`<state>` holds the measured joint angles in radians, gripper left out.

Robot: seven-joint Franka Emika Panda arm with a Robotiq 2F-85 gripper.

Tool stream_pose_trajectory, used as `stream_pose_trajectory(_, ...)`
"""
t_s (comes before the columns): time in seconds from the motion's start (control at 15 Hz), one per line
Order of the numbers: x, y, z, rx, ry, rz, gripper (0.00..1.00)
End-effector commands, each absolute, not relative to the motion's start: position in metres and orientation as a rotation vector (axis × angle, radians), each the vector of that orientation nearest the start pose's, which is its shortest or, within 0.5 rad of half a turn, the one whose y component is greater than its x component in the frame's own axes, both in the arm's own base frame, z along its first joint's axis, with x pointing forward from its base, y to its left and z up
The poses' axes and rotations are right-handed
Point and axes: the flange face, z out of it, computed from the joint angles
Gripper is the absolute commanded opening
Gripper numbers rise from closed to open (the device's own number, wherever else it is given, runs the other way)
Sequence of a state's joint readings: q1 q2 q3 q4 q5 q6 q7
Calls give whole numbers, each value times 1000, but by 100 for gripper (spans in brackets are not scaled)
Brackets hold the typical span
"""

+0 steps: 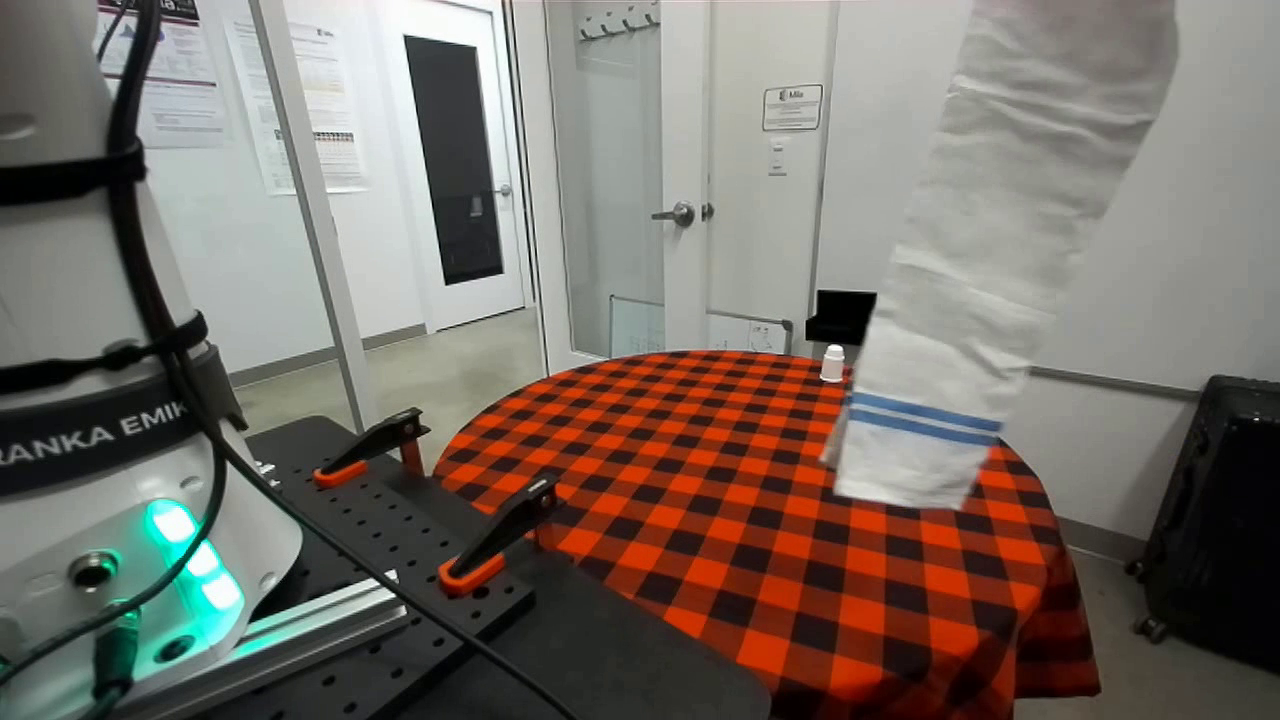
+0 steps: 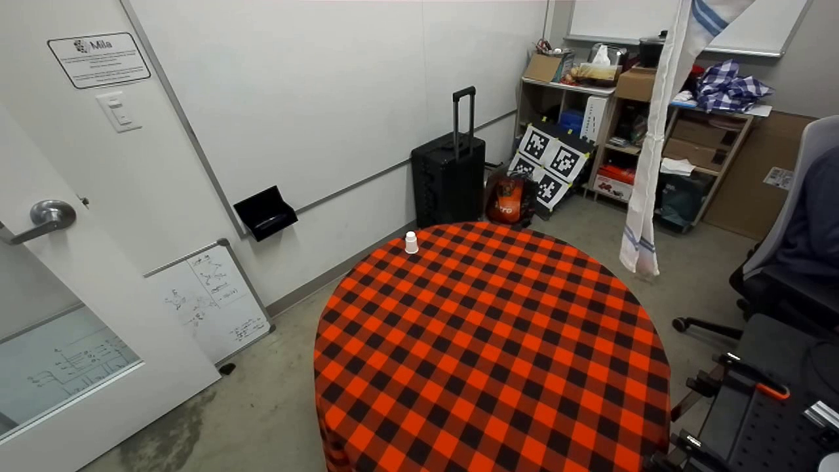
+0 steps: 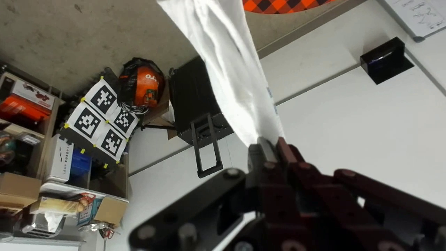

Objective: Unfold the cloth on the table once

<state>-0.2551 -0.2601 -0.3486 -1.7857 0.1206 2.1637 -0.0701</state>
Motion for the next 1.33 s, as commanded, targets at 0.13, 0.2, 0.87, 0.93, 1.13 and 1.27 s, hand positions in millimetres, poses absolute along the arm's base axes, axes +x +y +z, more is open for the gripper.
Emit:
stream_pose_trajectory(0.13,423,-307,724,-2742,972,-935,1)
stream_pose_trajectory(0.2,424,-306,723,-2725,1003,-918,1)
stream_pose_trajectory(0.87,421,-294,709,-2460,1436,-687,1)
stream_pose_trajectory(0.93,420,-292,707,-2436,1467,-648,1)
stream_pose_trajectory(1.13,418,-285,705,-2362,1532,-537,1)
stream_pose_trajectory(1.27,420,-250,681,-2297,1578,-505,1)
